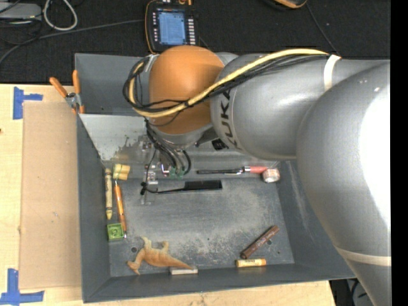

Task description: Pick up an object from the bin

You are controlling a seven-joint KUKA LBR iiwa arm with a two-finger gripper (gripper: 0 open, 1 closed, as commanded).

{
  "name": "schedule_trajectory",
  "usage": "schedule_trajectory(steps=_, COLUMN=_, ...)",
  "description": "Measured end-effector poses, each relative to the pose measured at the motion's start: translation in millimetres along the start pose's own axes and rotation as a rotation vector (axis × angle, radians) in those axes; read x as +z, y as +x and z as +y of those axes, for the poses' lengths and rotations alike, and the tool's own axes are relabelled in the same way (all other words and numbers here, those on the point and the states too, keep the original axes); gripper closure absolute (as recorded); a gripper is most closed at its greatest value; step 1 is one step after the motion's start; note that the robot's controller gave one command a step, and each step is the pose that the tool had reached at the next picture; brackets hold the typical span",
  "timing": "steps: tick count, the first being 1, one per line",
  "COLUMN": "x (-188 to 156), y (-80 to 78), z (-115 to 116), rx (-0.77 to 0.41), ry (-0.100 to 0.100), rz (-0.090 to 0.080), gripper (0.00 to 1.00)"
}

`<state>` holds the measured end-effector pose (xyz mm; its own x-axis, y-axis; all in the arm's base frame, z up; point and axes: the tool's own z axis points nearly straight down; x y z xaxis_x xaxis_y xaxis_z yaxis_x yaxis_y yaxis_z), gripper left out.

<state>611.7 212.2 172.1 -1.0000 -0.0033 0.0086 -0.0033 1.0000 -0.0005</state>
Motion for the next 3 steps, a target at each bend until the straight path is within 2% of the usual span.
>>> schedule_trajectory(steps=1, x=-5, y=-2.0, z=-1, rx=0.006, ry=-0.001, rz=-0.007, gripper=0.00)
schedule_trajectory(steps=2, x=85, y=-5.6, z=-67, rx=-0.253, ry=0.000, rz=-0.005, gripper=0.00)
schedule_trajectory(steps=3, x=17, y=-8.7, z=-76, rx=-0.050, ry=-0.003, rz=-0.015, gripper=0.00)
